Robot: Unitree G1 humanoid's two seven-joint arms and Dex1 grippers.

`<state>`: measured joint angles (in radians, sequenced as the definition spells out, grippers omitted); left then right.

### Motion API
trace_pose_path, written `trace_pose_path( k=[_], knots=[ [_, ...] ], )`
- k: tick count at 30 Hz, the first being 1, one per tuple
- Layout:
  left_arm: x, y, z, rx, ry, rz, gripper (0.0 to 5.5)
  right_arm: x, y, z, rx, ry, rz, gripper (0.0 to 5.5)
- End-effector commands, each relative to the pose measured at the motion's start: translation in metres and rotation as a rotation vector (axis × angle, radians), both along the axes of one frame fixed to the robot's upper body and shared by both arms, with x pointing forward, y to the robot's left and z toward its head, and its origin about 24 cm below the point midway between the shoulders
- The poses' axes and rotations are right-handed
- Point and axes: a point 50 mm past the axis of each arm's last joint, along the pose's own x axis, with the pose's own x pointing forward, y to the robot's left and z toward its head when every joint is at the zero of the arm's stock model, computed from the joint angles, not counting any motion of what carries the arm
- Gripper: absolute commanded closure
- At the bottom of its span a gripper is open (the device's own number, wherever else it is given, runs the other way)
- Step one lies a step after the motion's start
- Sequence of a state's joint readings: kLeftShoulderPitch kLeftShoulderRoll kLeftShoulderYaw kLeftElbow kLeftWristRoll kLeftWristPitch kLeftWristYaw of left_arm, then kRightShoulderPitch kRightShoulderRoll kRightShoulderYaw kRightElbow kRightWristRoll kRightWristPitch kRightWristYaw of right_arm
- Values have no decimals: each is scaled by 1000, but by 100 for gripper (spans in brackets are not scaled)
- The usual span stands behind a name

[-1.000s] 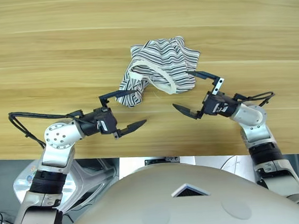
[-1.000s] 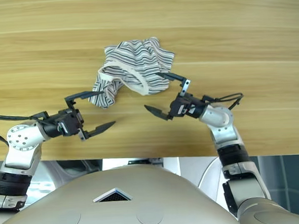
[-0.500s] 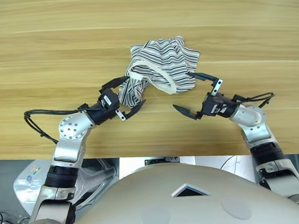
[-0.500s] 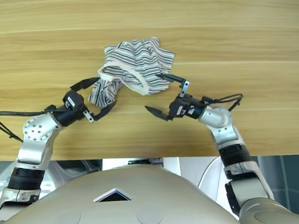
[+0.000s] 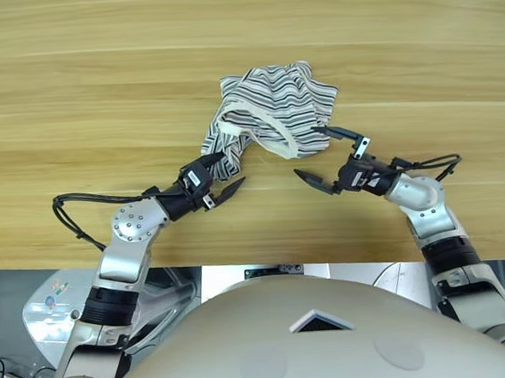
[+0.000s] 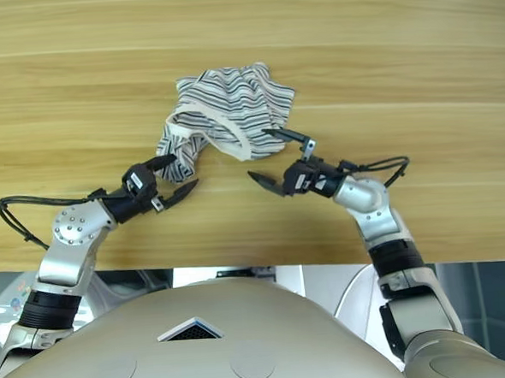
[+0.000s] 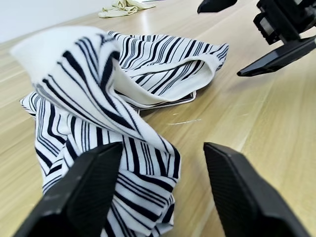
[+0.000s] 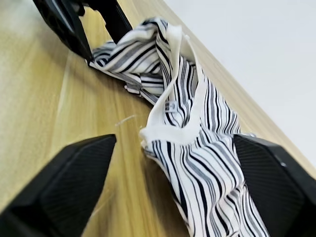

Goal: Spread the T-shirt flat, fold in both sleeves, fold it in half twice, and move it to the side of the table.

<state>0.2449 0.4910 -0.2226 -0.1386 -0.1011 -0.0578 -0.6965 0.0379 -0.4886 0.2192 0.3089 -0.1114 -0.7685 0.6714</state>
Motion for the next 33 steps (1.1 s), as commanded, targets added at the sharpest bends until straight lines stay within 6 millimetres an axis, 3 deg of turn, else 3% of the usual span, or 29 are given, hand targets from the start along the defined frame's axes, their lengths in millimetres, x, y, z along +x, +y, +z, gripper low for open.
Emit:
trace_pose_path(
  k=[1, 11, 19, 23, 28, 33],
  knots=[
    [9, 6, -3, 58, -23, 74, 319, 7, -4, -4, -52, 11, -20, 208],
    [19, 5, -6, 54, -58, 143, 485, 13, -13, -15, -108, 35, -74, 395],
    [21, 9, -8, 39, -64, 125, 488, 17, -20, -21, -122, 53, -119, 542],
    [13, 16, -2, -29, -75, -15, 488, 20, -28, -22, -124, 53, -150, 547],
    [-2, 38, 26, -146, -160, -252, 488, 22, -42, -9, -95, 1, -188, 547],
    [10, 62, 52, -160, -272, -291, 488, 24, -53, 13, -50, -89, -199, 547]
  ],
)
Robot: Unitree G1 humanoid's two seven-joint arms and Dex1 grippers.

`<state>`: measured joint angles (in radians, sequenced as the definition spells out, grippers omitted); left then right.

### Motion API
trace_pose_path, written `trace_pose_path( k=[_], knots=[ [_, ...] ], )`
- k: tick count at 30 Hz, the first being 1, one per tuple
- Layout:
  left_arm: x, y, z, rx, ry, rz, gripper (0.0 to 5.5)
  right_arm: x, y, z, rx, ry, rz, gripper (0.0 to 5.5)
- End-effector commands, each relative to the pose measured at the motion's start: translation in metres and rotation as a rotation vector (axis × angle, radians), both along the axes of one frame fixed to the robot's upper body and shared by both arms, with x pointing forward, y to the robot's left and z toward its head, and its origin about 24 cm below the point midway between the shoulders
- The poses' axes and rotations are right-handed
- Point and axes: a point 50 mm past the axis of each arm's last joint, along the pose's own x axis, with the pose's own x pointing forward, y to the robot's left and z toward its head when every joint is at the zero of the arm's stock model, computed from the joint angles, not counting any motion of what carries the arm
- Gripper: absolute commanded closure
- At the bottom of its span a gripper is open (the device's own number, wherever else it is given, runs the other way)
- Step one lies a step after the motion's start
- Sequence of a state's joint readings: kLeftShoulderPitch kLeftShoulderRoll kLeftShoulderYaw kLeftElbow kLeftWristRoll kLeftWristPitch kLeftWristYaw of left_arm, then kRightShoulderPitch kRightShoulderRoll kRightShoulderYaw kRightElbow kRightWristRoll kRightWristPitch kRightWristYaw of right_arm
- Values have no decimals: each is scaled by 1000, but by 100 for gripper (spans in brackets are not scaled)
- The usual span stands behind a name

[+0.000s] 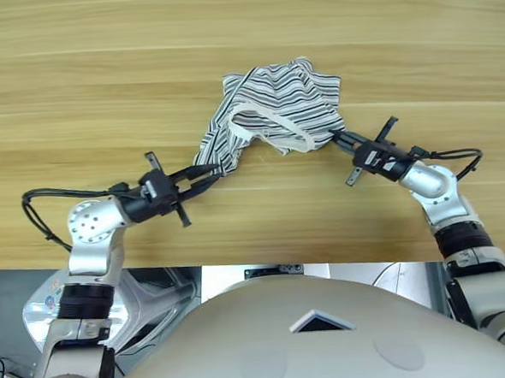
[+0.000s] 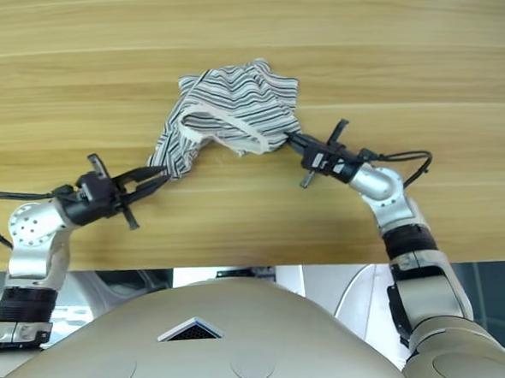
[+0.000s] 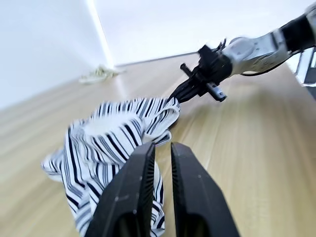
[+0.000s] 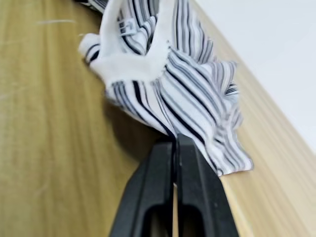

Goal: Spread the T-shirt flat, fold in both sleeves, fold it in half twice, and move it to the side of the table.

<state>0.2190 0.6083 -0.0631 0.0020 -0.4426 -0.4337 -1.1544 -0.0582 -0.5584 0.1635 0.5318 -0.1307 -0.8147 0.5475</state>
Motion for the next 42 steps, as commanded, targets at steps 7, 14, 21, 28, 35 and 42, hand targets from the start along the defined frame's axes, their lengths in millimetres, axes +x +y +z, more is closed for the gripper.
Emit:
trace_pose_path(
  k=[7, 14, 21, 28, 35, 42],
  knots=[
    [47, 18, 19, 26, -138, 147, 488, -4, -7, 42, 108, -147, 55, 547],
    [6, -24, -13, 156, -41, -98, 425, -6, -1, 36, 96, -119, 68, 550],
    [-13, -42, -34, 352, -73, -103, 339, -6, 3, 33, 93, -105, 78, 550],
    [2, -54, -58, 533, -195, 89, 339, -7, 4, 30, 89, -93, 78, 550],
    [-2, -56, -68, 575, -243, 99, 339, -8, 5, 28, 84, -81, 80, 550],
    [-2, -61, -69, 547, -235, 100, 358, -8, 5, 27, 79, -77, 77, 550]
  ],
)
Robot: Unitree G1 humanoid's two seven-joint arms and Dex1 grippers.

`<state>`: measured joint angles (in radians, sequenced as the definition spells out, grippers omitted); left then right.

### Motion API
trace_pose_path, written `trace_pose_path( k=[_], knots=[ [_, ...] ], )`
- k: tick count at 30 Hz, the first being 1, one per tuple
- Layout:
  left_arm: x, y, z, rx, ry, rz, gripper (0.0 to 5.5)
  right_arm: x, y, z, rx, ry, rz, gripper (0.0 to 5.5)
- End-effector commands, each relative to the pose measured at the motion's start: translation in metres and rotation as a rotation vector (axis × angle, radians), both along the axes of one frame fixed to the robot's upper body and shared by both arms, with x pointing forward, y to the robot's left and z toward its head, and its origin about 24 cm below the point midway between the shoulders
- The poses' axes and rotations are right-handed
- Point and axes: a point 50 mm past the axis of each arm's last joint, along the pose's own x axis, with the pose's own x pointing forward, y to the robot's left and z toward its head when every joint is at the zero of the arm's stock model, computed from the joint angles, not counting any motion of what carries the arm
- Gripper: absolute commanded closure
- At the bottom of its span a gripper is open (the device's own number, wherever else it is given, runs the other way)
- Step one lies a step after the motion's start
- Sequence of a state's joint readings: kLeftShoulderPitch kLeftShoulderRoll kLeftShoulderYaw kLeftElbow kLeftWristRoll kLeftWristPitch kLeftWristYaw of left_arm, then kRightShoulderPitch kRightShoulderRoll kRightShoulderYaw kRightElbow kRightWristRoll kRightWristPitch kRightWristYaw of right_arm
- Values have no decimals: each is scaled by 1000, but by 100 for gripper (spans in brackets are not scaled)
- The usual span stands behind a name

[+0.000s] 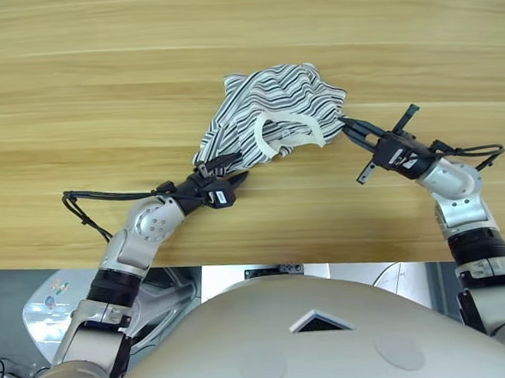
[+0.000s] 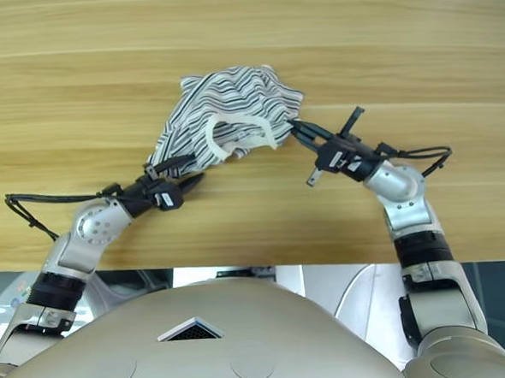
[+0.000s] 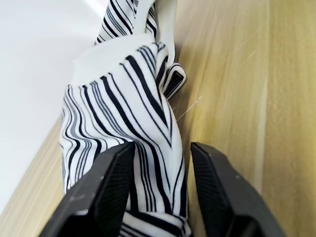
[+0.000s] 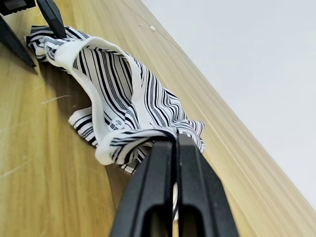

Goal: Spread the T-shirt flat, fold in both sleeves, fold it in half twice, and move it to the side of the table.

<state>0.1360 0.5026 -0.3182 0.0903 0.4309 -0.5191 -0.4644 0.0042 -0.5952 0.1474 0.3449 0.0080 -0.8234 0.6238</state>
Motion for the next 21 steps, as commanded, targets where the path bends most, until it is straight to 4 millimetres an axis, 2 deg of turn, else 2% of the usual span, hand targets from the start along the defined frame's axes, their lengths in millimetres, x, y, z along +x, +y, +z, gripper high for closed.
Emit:
trace_pose_path(
  k=[1, 15, 21],
  knots=[
    [-11, 2, -19, 60, 93, -7, 368, 0, 1, -2, -10, 11, -2, 550],
    [-10, 4, -26, 63, 116, -4, 539, 1, 1, -4, -12, 19, -9, 550],
    [3, 18, -9, -44, 129, 9, 547, 8, -10, -4, -20, 17, -73, 550]
  ],
)
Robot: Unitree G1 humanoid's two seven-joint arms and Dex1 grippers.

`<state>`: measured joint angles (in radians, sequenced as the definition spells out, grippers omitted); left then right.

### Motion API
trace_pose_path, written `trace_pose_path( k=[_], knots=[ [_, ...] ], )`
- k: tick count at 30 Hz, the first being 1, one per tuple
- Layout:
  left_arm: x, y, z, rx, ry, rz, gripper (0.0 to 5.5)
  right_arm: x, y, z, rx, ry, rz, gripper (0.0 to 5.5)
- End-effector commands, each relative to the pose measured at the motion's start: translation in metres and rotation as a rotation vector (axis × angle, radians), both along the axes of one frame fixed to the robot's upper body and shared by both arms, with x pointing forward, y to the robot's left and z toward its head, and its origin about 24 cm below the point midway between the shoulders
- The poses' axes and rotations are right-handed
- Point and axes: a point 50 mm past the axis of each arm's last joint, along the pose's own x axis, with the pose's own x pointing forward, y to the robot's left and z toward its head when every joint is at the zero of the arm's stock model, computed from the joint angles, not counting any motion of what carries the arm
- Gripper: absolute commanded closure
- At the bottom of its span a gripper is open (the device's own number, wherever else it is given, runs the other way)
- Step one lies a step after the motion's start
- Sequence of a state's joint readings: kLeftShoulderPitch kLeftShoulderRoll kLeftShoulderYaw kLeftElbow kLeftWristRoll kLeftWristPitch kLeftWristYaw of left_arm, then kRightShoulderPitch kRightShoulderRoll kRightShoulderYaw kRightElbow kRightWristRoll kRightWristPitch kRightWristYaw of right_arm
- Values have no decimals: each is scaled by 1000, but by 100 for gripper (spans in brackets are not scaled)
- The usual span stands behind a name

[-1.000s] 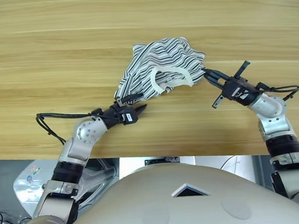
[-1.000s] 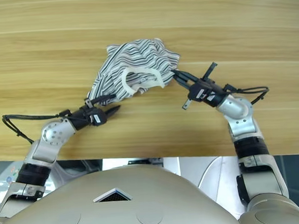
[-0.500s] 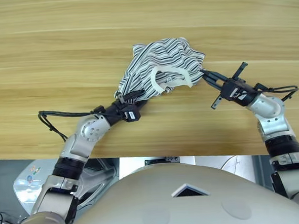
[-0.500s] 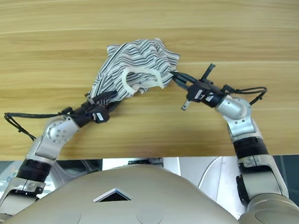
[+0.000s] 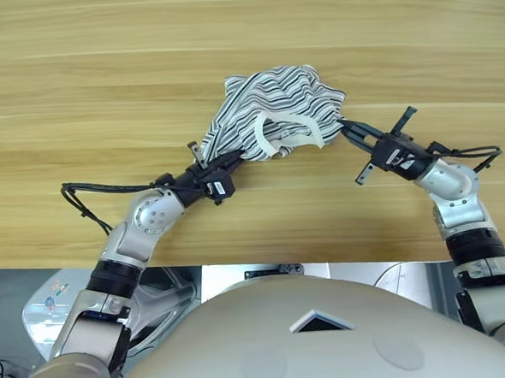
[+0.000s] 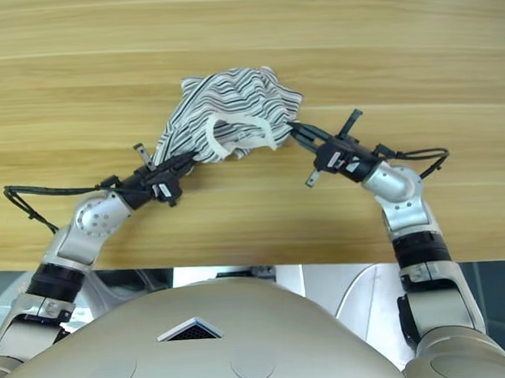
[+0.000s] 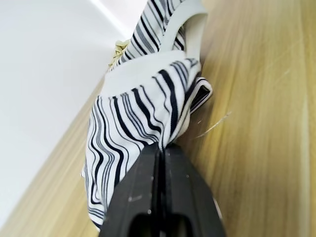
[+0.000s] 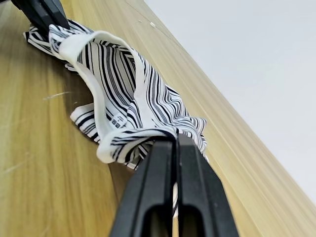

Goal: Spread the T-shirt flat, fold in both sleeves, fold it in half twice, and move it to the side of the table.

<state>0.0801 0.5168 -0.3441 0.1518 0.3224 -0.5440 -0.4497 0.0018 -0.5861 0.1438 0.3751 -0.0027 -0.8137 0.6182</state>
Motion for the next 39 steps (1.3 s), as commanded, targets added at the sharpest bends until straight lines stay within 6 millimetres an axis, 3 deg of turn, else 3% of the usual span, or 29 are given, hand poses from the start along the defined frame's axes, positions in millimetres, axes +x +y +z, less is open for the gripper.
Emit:
trace_pose_path(
  k=[1, 4, 8, 10, 15, 17, 19, 20, 22, 24, 27, 29, 31, 33, 36, 39],
  knots=[
    [-5, 20, -7, 17, 117, -10, 547, 8, -8, 2, -19, -12, -55, 550],
    [20, 41, 23, -24, -13, 34, 547, 15, -14, 15, 7, -76, -89, 550],
    [75, 78, 108, -134, -390, 209, 547, 37, -31, 61, 83, -261, -188, 550],
    [91, 86, 144, -178, -533, 240, 547, 45, -41, 80, 119, -344, -234, 550],
    [102, 86, 207, -248, -787, 220, 547, 42, -50, 119, 195, -501, -221, 550],
    [95, 82, 223, -290, -850, 170, 547, 33, -54, 132, 222, -541, -185, 550],
    [74, 74, 217, -304, -761, 26, 547, 10, -53, 140, 250, -561, -62, 550],
    [58, 69, 210, -301, -699, -89, 547, -2, -51, 143, 267, -556, 4, 550],
    [5, 68, 202, -370, -465, -373, 547, -40, -51, 145, 294, -551, 209, 550],
    [-29, 68, 209, -451, -352, -578, 547, -68, -54, 156, 372, -588, 349, 550],
    [-56, 69, 224, -579, -310, -767, 547, -93, -62, 174, 492, -639, 525, 550],
    [-62, 71, 230, -655, -240, -850, 547, -97, -64, 175, 506, -616, 596, 550],
    [-54, 69, 221, -622, -148, -818, 547, -72, -56, 160, 383, -496, 529, 550],
    [-27, 59, 191, -486, -68, -699, 547, -37, -47, 144, 249, -376, 416, 550],
    [49, 58, 189, -213, 10, -512, 547, 16, -39, 138, 92, -260, 275, 550],
    [138, 59, 205, -45, 25, -264, 547, 103, -37, 171, -31, -240, -69, 550]
  ],
)
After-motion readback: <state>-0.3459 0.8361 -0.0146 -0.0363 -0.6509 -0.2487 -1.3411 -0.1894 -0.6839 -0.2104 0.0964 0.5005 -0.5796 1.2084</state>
